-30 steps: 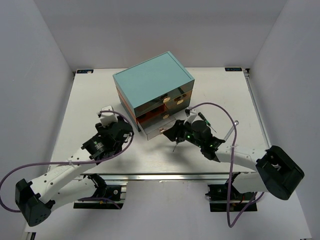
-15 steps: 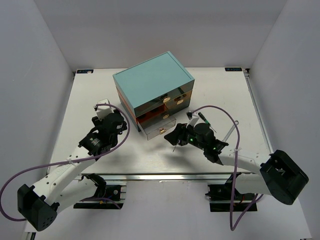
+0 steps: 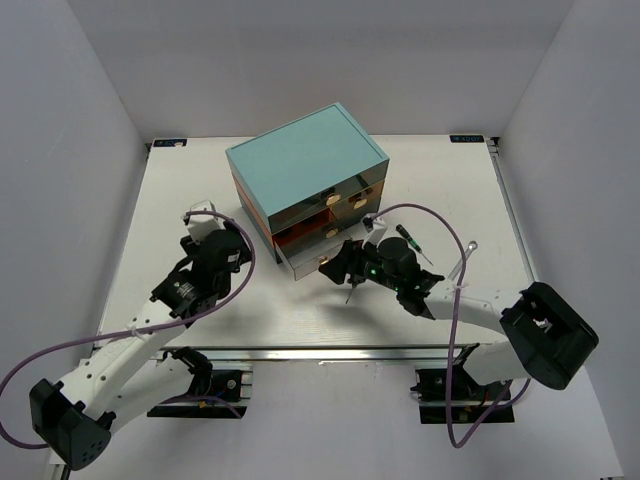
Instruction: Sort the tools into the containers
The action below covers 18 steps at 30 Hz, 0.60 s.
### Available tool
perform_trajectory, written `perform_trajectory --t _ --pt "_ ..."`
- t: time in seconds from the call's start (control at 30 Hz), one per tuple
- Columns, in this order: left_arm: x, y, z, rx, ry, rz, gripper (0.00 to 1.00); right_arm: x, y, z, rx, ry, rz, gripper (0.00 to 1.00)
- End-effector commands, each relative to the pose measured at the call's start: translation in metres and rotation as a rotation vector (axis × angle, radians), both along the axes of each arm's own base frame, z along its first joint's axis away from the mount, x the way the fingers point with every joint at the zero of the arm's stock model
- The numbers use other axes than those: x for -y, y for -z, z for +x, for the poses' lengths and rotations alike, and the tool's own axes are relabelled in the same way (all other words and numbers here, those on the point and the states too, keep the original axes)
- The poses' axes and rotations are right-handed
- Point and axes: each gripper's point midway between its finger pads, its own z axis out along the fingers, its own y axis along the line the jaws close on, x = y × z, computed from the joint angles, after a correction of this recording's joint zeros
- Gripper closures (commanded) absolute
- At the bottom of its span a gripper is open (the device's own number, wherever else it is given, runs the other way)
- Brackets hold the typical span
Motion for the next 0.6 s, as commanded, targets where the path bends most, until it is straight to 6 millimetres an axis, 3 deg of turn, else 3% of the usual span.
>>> perform_trajectory --t 0.0,0.3,0.57 --pt "-0.005 0.006 -0.007 -0.011 -0.012 -0.018 0.23 -0.017 -0.036 0.014 0.075 -0.011 0.082 0.34" --pt "-0.009 0.010 -0.012 -0.019 -0.023 -0.021 0.23 -0.026 -0.030 0.027 0.060 0.005 0.060 0.37" --pt "-0.008 0.015 -0.012 -0.027 -0.022 -0.023 0.23 -0.019 -0.023 0.023 0.055 0.017 0.043 0.63"
